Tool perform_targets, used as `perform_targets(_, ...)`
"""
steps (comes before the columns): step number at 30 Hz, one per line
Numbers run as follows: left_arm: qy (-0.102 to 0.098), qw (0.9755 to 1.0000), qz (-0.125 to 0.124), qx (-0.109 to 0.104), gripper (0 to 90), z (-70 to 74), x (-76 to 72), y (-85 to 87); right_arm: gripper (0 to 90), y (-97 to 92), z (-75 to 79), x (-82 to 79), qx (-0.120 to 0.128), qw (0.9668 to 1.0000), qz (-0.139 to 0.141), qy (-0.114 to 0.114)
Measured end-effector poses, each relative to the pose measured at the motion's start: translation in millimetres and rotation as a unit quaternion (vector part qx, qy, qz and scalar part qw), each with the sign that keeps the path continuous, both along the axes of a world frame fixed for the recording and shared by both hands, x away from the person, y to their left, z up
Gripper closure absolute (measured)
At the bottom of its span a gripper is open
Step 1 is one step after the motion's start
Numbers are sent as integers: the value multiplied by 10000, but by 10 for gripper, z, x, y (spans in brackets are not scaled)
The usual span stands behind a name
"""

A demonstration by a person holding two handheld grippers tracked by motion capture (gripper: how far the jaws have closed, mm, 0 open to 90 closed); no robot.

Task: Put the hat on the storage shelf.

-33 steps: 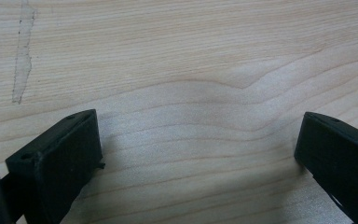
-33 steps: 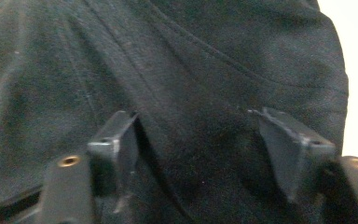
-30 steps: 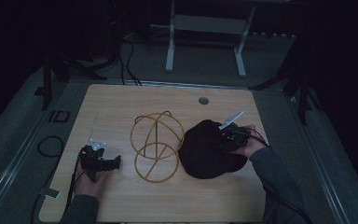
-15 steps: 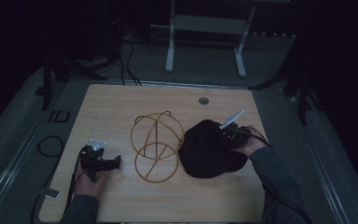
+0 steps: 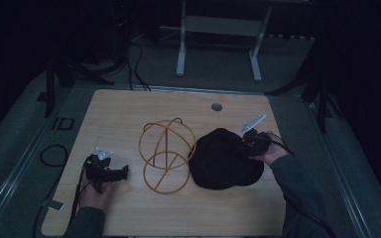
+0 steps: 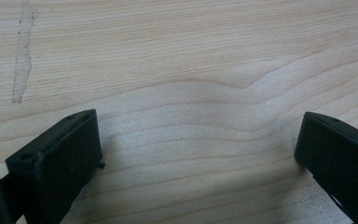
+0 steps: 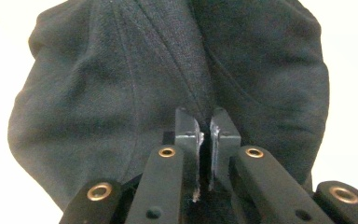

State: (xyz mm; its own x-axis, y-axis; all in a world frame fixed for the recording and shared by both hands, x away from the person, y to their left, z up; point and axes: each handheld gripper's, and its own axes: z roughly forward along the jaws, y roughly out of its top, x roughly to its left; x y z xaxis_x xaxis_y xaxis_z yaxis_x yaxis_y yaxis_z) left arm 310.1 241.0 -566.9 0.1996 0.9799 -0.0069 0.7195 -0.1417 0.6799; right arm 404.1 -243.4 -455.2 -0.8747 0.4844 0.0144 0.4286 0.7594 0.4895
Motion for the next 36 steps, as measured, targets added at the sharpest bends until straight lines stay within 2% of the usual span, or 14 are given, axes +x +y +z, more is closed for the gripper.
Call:
perform_targets(17,-5,10000,0,-5,1,0,1,0,858,-56,271,-64,154,9994,223,-206)
perform_targets(27,-7,10000,-1,2,1,0,1,0,858,-24,449,-105,-111,9987,411,-288)
perform_targets(36,-7,10000,1,-6,1,-1,1,-1,857,-29,579,-120,-326,9978,434,-382)
